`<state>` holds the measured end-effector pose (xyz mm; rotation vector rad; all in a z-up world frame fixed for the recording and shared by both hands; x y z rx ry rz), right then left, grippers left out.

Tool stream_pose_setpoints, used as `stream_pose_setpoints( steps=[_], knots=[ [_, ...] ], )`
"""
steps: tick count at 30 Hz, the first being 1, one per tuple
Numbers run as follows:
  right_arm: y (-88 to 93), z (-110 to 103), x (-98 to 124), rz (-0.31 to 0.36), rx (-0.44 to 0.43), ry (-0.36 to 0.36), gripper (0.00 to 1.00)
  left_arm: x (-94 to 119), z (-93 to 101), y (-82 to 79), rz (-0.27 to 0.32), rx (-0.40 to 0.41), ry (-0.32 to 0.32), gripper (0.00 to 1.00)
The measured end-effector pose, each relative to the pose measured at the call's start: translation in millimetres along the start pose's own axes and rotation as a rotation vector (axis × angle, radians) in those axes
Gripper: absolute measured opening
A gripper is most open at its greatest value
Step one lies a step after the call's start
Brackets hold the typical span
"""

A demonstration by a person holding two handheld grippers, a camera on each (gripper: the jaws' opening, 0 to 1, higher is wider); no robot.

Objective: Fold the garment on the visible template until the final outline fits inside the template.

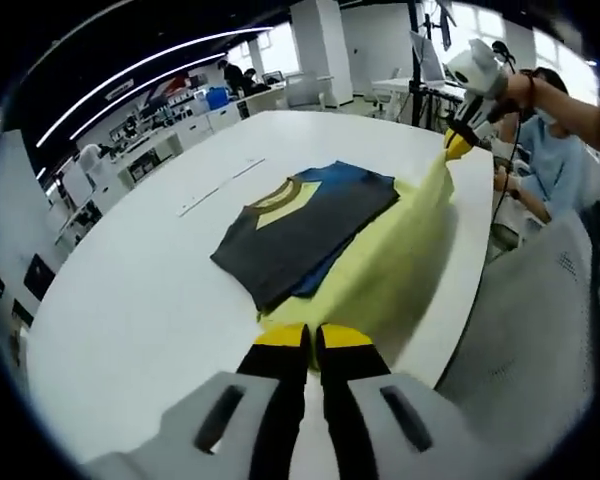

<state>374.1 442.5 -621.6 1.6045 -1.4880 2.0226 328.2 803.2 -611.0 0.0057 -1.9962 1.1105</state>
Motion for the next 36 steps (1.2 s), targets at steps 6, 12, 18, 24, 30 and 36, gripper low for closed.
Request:
stream_pose_setpoints(
  steps=[6, 12, 18, 24, 30, 36],
  knots=[
    [-22.5, 10, -2, 0.065, -0.004, 0.042, 0.0, -7, -13.2, -9.5, 0.005, 0.017, -0.043, 0.0],
    [-41.1, 22, -10, 0.087, 0.001, 0.053, 0.0, -12, -28.6, -18.8, 0.029, 0.034, -0.073, 0.0],
    [-58.9, 32, -14, 0.136, -0.029, 0.073, 0.0, -20, -42.0, -27.9, 0.047, 0.023, -0.113, 0.0],
    [-76.7, 40, -17, 0.184, -0.051, 0.086, 0.0, -25, -57.5, -33.8, 0.067, 0.036, -0.139, 0.0],
    [-91.9, 49, -20, 0.22, -0.061, 0.11, 0.0, -33, -72.5, -46.8, 0.099, 0.056, -0.192, 0.0],
    [-107.3, 60, -25, 0.253, -0.088, 0.124, 0.0, -44, -85.6, -56.5, 0.097, 0.021, -0.249, 0.0]
  ],
)
Point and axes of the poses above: the point that each gripper's makers call its tool centre point, and the gripper's own axes: x roughly backward along the fingers, z roughly to its right, y roughly out of its underside, the point moved 7 cm from there along x, roughly backward along the fingers, and after that the axes turned 5 degrees about -x, right-handed, at the moved point
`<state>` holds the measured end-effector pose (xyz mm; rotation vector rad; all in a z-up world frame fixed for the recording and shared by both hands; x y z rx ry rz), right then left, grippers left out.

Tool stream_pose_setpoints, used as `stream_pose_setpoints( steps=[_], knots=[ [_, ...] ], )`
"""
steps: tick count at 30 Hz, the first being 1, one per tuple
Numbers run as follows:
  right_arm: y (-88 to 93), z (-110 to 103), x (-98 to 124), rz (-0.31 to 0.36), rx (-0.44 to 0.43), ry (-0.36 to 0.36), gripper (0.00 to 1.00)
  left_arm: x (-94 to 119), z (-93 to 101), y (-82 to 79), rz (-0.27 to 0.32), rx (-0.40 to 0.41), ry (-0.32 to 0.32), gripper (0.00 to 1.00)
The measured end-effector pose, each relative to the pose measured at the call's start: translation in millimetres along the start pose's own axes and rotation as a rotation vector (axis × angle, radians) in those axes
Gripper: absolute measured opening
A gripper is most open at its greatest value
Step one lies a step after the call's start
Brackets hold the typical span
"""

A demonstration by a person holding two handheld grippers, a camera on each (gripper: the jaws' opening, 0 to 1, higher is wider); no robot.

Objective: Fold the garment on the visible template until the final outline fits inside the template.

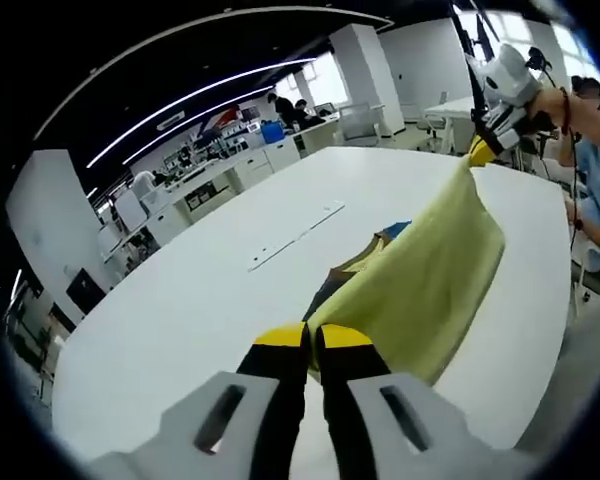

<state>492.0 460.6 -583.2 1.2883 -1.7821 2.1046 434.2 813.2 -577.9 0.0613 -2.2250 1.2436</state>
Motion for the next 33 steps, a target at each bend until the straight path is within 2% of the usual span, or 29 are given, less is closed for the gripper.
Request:
stream_pose_setpoints(
  steps=[3, 12, 23, 27, 33],
  knots=[
    [-3.3, 3, -6, 0.002, -0.004, 0.006, 0.0, -8, -7.5, -2.4, 0.015, 0.048, -0.011, 0.0],
    [-10.2, 13, -26, 0.006, -0.016, 0.045, 0.0, -35, -16.8, -8.1, 0.026, 0.055, -0.041, 0.0],
    [-10.4, 27, -64, -0.005, -0.059, 0.08, 0.0, -74, -24.4, -0.2, -0.005, 0.089, -0.064, 0.0],
    [-6.7, 30, -76, -0.018, -0.073, 0.086, 0.0, -88, -25.6, 4.1, -0.028, 0.116, -0.078, 0.0],
    [2.2, 37, -96, -0.057, -0.082, 0.103, 0.0, -110, -22.4, 13.1, -0.051, 0.111, -0.086, 0.0]
  ],
)
Point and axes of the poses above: the point that each gripper's makers call its tool centre point, and the gripper's own axes: x roughly backward along the fingers, z roughly to its right, y roughly out of its underside, the point moved 7 cm from there along x, roughly backward along the fingers, and after that the axes turned 5 degrees about -x, right-handed, at the moved point
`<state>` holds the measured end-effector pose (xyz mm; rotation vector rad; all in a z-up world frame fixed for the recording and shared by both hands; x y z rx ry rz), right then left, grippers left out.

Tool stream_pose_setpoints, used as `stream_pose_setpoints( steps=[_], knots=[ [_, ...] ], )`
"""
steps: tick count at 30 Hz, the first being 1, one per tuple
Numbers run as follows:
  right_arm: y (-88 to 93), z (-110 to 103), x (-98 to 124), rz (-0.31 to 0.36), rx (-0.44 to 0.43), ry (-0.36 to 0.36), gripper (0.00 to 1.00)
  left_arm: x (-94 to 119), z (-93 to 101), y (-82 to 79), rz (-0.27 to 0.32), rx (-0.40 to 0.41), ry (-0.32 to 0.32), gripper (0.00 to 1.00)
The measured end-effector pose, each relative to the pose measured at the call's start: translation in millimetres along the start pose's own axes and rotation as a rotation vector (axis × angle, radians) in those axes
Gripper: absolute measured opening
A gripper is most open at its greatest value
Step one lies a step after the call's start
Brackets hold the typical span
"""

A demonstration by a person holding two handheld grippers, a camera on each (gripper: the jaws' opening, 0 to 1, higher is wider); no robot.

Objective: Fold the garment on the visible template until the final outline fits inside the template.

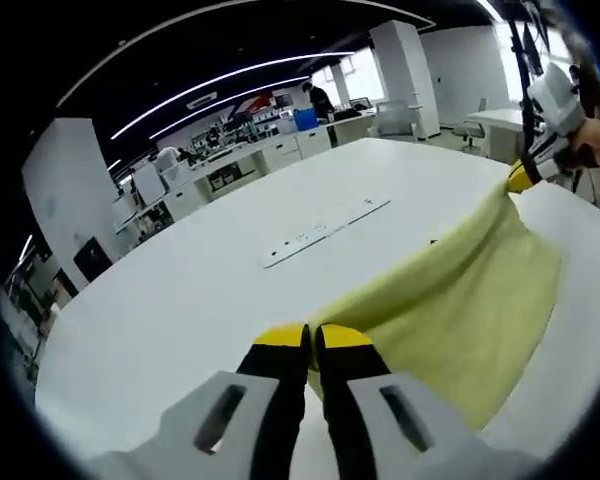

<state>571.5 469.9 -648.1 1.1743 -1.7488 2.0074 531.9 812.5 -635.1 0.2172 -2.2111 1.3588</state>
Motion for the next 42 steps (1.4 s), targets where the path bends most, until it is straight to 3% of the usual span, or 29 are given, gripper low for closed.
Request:
stream_pose_setpoints(
  steps=[9, 11, 13, 26, 31, 37, 42],
  knots=[
    [9.0, 9, -37, -0.053, -0.033, 0.015, 0.0, -34, 2.0, 17.5, -0.046, 0.026, 0.009, 0.0],
    [10.4, 11, -43, -0.065, -0.031, 0.016, 0.0, -38, 4.9, 23.5, -0.069, 0.136, 0.032, 0.0],
    [11.7, 12, -47, -0.071, -0.03, 0.016, 0.0, -42, 2.1, 26.1, -0.068, 0.151, 0.032, 0.0],
    [22.8, 15, -72, -0.124, 0.004, -0.003, 0.0, -67, 8.3, 47.2, -0.142, 0.124, 0.049, 0.01],
    [24.0, 16, -73, -0.129, 0.018, -0.008, 0.02, -70, 8.6, 52.3, -0.143, 0.126, 0.063, 0.01],
    [24.4, 14, -73, -0.131, 0.03, -0.027, 0.11, -68, 8.6, 57.4, -0.151, 0.132, 0.091, 0.04],
    [27.1, 9, -67, -0.137, 0.074, -0.044, 0.29, -59, 6.0, 56.1, -0.112, 0.101, 0.139, 0.16]
  ],
)
Point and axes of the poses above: the point that each gripper's makers call its tool centre point, and the gripper's own axes: x roughly backward along the fingers, z roughly to its right, y roughly out of its underside, the point moved 7 cm from there along x, roughly backward along the fingers, and after that the axes turned 5 degrees about -x, right-handed, at the moved point
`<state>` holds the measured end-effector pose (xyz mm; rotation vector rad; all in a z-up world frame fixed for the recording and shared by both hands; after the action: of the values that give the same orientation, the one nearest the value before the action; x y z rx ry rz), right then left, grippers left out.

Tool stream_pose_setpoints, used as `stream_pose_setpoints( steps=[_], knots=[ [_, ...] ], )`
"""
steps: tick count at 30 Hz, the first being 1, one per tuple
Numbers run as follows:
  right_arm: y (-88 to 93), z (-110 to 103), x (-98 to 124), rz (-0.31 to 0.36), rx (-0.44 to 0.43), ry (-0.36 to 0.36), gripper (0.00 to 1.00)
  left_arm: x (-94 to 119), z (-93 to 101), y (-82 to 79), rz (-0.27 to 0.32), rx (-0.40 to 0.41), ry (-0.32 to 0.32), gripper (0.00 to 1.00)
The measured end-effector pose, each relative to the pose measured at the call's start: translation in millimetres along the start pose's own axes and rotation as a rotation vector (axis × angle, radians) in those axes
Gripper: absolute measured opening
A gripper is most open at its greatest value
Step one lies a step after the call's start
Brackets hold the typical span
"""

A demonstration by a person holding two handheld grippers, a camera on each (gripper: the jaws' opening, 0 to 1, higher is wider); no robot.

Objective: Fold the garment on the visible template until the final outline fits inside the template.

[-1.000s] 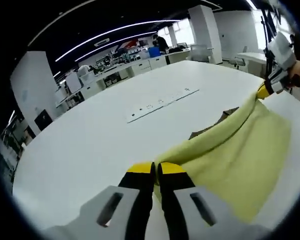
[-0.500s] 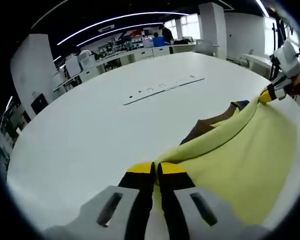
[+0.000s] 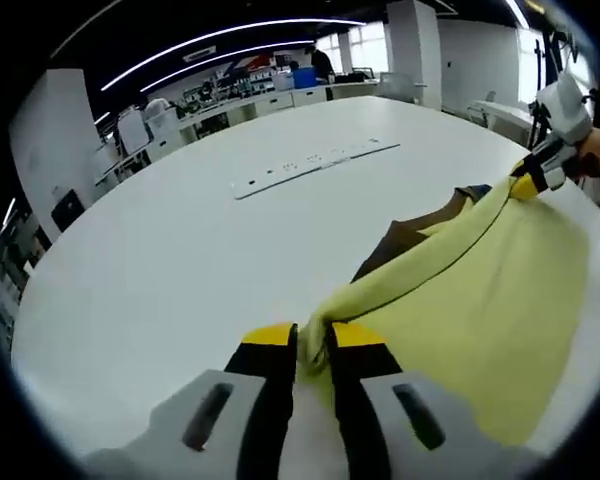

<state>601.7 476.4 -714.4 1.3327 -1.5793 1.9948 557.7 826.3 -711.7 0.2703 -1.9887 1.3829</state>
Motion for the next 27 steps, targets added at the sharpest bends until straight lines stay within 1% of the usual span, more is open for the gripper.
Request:
stream_pose_setpoints(
  steps=[2, 5, 8, 10, 13, 15, 18, 21, 22, 23, 25, 27],
  knots=[
    [3.4, -1, 2, -0.014, 0.034, 0.007, 0.31, 3, 0.5, 1.3, 0.005, -0.036, 0.025, 0.22],
    [5.0, 2, 5, 0.005, 0.02, 0.02, 0.3, 5, 1.6, 4.7, -0.003, -0.087, 0.047, 0.24],
    [6.9, 8, 6, 0.011, 0.001, 0.036, 0.29, 3, 0.9, 6.6, -0.003, -0.093, 0.05, 0.24],
    [6.9, 13, 5, 0.028, -0.005, 0.057, 0.26, 0, -1.2, 7.3, -0.005, -0.091, 0.047, 0.24],
    [4.8, 21, 3, 0.055, -0.042, 0.082, 0.25, -4, -5.4, 4.9, 0.002, -0.059, 0.028, 0.24],
    [2.3, 25, 1, 0.073, -0.055, 0.096, 0.25, -8, -11.7, 2.9, 0.008, -0.042, -0.003, 0.25],
    [-1.6, 28, -2, 0.101, -0.086, 0.097, 0.25, -10, -19.5, 2.0, 0.012, -0.016, -0.047, 0.24],
    [-5.7, 32, -6, 0.128, -0.132, 0.121, 0.24, -11, -28.0, 3.8, 0.014, 0.039, -0.088, 0.24],
    [-6.6, 33, -7, 0.137, -0.145, 0.131, 0.24, -11, -29.7, 4.5, 0.014, 0.069, -0.097, 0.26],
    [-7.9, 35, -8, 0.151, -0.169, 0.145, 0.24, -11, -30.8, 5.3, 0.014, 0.097, -0.094, 0.27],
    [-8.6, 37, -9, 0.159, -0.192, 0.158, 0.22, -9, -34.0, 6.0, 0.021, 0.134, -0.111, 0.27],
    [-8.9, 37, -9, 0.162, -0.23, 0.161, 0.22, -8, -36.8, 6.2, 0.025, 0.142, -0.11, 0.27]
  ],
)
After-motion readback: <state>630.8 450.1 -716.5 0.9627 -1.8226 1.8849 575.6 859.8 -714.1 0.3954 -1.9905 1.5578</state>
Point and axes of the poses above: the point that each gripper's makers call its tool centre point, and the gripper's own axes: x roughly backward along the fingers, z roughly to its right, y roughly out of its underside, the point moved 7 cm from there along x, roughly backward along the fingers, and after that the axes turned 5 degrees about -x, right-handed, at the moved point
